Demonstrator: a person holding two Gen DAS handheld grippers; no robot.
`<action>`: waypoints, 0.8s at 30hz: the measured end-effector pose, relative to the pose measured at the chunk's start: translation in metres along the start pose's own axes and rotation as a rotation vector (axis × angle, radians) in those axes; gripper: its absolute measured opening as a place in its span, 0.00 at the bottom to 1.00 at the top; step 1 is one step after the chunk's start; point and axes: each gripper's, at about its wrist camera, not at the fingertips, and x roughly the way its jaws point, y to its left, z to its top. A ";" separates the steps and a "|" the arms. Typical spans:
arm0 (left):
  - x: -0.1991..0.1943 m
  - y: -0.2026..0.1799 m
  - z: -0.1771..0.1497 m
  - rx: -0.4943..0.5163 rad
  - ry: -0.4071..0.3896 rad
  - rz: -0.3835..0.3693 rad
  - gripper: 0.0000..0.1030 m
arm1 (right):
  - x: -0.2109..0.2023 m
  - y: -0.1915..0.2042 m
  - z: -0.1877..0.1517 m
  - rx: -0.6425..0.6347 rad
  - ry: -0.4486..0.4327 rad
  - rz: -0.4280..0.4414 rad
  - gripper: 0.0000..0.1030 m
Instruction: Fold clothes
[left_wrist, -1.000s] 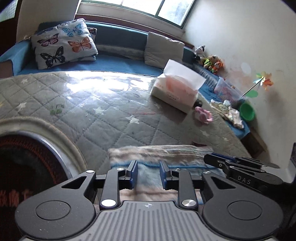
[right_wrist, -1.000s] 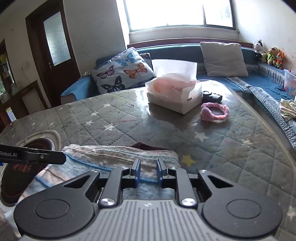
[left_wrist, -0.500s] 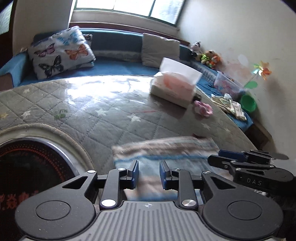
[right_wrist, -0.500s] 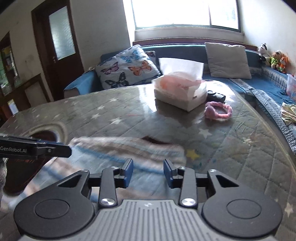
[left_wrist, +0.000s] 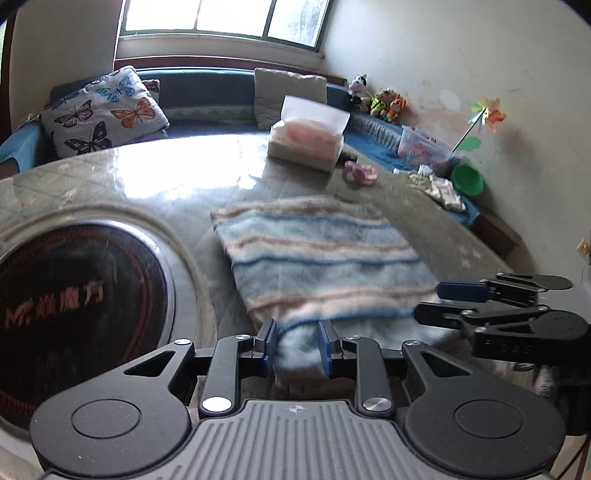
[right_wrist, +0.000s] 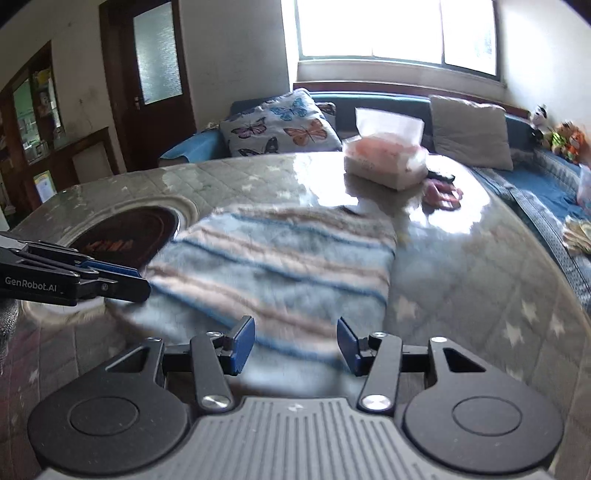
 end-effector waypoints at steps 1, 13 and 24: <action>0.001 0.000 -0.002 -0.003 0.004 0.004 0.28 | -0.001 -0.001 -0.006 0.008 0.009 -0.004 0.49; -0.010 0.002 -0.016 -0.050 -0.002 0.018 0.37 | -0.020 0.009 -0.027 -0.001 -0.037 -0.067 0.49; -0.043 0.002 -0.043 -0.056 -0.033 0.078 0.71 | -0.030 0.021 -0.042 0.022 -0.066 -0.042 0.62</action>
